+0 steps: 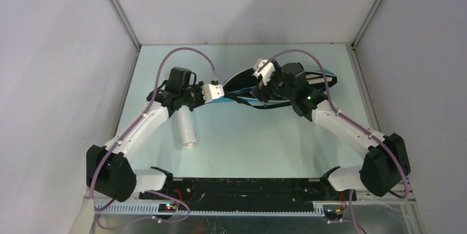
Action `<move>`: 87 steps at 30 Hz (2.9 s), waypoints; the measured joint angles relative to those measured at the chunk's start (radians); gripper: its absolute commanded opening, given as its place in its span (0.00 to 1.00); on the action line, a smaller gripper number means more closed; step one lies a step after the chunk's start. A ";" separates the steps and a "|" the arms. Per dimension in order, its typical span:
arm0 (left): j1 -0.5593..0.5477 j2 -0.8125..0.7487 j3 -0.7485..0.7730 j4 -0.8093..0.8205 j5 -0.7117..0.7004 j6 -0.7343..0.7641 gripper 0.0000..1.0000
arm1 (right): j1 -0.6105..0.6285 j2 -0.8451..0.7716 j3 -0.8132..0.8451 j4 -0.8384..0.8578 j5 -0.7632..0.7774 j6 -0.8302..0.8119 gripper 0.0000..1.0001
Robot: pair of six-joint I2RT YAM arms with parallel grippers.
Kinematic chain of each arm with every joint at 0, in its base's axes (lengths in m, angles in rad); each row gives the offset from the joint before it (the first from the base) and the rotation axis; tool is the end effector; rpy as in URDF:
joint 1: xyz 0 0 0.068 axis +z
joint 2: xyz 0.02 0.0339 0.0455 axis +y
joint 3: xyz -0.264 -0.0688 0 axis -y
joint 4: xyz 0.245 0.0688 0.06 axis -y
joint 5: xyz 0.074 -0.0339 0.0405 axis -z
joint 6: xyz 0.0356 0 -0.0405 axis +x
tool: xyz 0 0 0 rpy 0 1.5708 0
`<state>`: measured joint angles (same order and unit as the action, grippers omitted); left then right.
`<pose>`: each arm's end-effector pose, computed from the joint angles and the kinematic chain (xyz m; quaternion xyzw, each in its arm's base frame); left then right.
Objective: Pack up the badminton gear
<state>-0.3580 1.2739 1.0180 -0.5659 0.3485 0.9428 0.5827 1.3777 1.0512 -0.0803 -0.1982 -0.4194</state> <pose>0.2469 -0.1053 0.2833 0.6055 0.6911 -0.0507 0.3915 0.2639 0.1823 0.3078 -0.4470 0.7030 0.1270 0.5384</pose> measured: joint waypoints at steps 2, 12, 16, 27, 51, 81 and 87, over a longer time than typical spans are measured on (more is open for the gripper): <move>0.000 0.000 0.000 -0.001 0.002 0.000 0.00 | -0.003 -0.026 -0.035 -0.004 -0.008 0.003 0.99; 0.000 0.017 0.031 -0.033 0.007 0.003 0.00 | -0.005 0.014 -0.129 0.008 -0.038 0.047 0.98; 0.000 0.017 0.034 -0.048 0.017 0.008 0.00 | -0.004 0.064 -0.130 0.090 -0.024 0.067 0.97; 0.000 0.017 0.037 -0.065 0.032 0.026 0.00 | 0.060 0.185 -0.131 0.389 -0.081 0.087 0.98; -0.009 0.044 0.069 -0.080 0.053 0.007 0.00 | 0.149 0.335 -0.127 0.851 -0.158 0.348 0.90; -0.026 0.052 0.071 -0.059 0.030 0.026 0.00 | 0.225 0.292 -0.124 0.743 -0.019 0.457 0.14; -0.035 0.058 0.071 -0.057 0.051 0.051 0.00 | 0.182 0.244 -0.104 0.599 -0.114 0.465 0.09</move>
<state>-0.3927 1.3323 1.0893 -0.6231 0.3992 0.9943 0.7647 1.6215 0.9474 0.5186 -0.3119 0.0456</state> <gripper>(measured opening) 0.085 0.137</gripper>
